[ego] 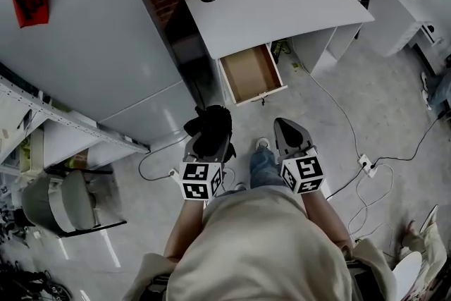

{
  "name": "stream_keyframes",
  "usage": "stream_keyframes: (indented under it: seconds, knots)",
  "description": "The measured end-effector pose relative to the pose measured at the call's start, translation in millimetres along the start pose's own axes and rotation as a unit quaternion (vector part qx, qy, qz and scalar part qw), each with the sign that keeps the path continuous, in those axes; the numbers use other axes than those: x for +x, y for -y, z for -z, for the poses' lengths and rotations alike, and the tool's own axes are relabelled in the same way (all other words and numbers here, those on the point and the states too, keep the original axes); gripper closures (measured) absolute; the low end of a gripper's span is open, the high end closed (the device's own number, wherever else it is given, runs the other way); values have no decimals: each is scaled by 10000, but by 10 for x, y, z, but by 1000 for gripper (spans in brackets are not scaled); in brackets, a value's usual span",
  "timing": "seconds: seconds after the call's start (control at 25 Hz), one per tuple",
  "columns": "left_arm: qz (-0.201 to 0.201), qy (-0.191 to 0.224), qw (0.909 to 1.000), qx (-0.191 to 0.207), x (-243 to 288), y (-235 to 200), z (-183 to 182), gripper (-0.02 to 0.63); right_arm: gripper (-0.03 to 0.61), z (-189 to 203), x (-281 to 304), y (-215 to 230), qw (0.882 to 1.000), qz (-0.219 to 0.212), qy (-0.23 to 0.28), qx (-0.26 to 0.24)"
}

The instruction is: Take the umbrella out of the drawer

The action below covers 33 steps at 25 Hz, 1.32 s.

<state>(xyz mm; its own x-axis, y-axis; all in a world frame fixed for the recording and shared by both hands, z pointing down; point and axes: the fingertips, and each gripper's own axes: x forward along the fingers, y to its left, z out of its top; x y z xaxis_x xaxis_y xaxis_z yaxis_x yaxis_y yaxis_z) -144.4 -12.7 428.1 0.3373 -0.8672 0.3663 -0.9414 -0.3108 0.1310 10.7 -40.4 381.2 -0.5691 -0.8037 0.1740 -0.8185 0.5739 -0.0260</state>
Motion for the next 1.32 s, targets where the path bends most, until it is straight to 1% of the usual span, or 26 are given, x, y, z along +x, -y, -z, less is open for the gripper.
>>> stream_keyframes:
  seconds: [0.16, 0.4, 0.92, 1.32]
  knots:
    - [-93, 91, 9999, -76, -103, -73, -19, 405, 577, 9, -1, -66, 10000, -50, -38, -34]
    - [-113, 101, 9999, -29, -129, -125, -38, 405, 578, 3, 51, -95, 9999, -28, -99, -34]
    - [-2, 117, 9999, 78, -5, -97, -124, 405, 578, 22, 114, -10, 9999, 13, -121, 71]
    - [-6, 128, 9999, 91, 183, -105, -200, 405, 578, -1, 228, 139, 9999, 34, -152, 19]
